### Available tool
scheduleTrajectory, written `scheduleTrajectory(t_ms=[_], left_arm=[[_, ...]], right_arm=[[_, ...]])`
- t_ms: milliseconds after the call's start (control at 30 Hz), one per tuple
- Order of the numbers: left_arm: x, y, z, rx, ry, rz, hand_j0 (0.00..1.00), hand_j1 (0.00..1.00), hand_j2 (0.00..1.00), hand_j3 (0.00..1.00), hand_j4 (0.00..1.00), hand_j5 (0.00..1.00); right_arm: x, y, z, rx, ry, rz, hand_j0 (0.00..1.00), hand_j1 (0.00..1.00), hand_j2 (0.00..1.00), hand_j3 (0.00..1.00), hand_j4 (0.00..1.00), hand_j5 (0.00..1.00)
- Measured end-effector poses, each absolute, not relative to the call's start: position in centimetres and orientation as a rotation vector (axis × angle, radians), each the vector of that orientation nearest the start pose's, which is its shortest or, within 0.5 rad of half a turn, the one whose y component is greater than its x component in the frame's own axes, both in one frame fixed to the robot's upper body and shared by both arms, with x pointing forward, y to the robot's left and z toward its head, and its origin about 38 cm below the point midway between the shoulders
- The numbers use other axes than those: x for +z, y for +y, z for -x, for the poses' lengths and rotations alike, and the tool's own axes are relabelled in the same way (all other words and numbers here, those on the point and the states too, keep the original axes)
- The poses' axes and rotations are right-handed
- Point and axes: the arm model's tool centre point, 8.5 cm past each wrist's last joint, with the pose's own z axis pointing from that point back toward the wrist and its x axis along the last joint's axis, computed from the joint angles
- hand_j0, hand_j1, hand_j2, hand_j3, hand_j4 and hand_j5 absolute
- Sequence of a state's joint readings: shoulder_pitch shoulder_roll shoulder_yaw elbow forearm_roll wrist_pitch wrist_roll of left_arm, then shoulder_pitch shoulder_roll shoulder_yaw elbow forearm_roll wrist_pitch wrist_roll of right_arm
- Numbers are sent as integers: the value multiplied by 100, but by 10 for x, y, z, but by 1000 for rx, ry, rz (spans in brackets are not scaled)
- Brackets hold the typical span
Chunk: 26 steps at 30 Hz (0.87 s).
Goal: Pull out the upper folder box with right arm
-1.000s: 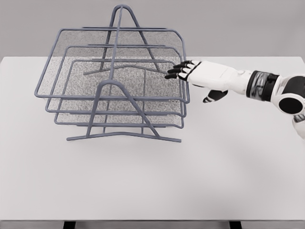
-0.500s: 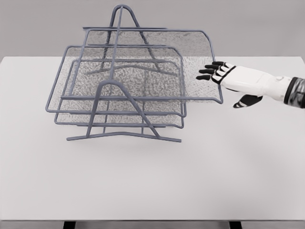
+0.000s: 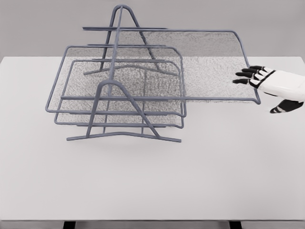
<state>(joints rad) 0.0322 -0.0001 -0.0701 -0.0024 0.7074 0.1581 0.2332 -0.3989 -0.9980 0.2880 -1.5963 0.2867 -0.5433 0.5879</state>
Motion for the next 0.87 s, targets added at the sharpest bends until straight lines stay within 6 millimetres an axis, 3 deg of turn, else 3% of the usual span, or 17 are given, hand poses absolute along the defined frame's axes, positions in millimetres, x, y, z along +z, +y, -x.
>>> scheduleTrajectory(t_ms=[300,400,467,500,667,867], left_arm=[[-257,277,45,624,227,-267,100,100,100,100,100,100],[-257,277,46,624,228,-267,100,100,100,100,100,100],[-257,277,46,624,228,-267,100,100,100,100,100,100],[-257,277,45,624,227,-267,100,100,100,100,100,100],[-257,277,46,623,228,-266,100,100,100,100,100,100],[-257,277,47,624,231,-268,100,100,100,100,100,100]], right_arm=[[295,-418,-386,2012,-1267,644,100,100,100,100,100,100],[346,-414,-390,1932,-1422,695,100,100,100,100,100,100],[404,-394,-394,1916,-1564,775,100,100,100,100,100,100],[423,-381,-396,1918,-1613,785,100,100,100,100,100,100],[364,-336,-407,1974,-1577,516,100,100,100,100,100,100],[347,-319,-407,2000,-1573,435,100,100,100,100,100,100]])
